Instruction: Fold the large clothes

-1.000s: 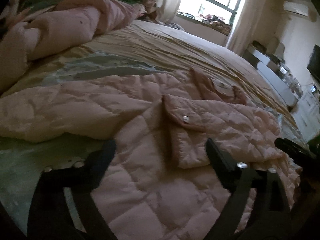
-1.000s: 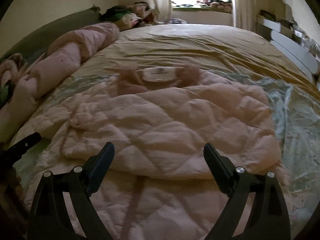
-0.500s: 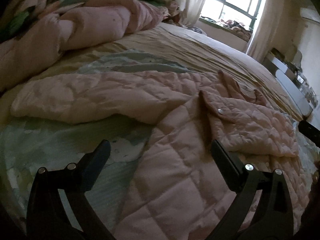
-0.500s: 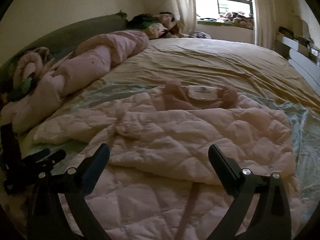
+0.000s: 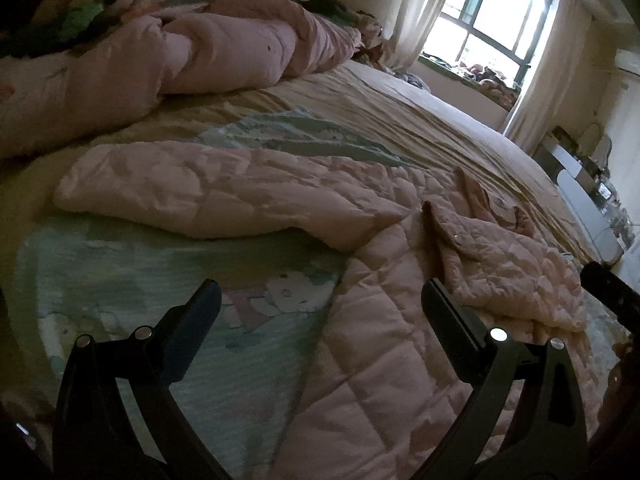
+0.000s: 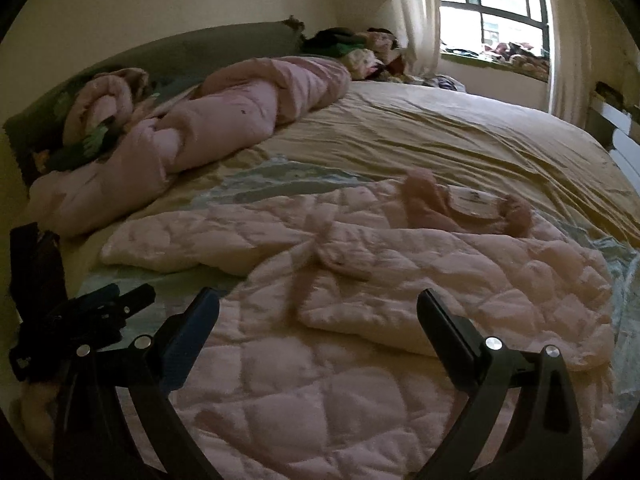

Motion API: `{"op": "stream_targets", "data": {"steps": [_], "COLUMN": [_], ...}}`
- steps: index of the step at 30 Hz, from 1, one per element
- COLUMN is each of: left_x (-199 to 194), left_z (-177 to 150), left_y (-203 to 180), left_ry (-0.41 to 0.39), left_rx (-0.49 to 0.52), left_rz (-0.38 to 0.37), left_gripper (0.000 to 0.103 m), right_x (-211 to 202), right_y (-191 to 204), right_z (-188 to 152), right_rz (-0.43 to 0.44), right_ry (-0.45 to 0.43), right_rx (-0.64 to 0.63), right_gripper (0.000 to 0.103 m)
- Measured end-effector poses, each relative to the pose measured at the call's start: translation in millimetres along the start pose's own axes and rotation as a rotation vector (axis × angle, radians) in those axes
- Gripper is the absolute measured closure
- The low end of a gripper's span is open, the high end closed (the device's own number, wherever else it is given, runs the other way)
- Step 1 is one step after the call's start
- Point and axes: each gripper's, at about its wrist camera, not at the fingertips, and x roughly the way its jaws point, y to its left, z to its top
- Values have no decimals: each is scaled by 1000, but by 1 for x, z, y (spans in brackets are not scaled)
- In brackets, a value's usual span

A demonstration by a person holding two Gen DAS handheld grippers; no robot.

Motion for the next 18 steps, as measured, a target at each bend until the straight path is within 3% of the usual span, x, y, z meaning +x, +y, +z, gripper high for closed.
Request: {"op": "stream_targets", "data": {"steps": [18], "left_x": [-35], "left_z": [1], "left_y": [64], "left_ry": [-40], "left_rx": [-70], "left_rz": [73], "left_gripper": [9], "right_x": [7], "right_y": [71], "right_z": [8], "right_rz": [82], "right_ry": [-4], "right_rx": [-74], "right_gripper": [4]}}
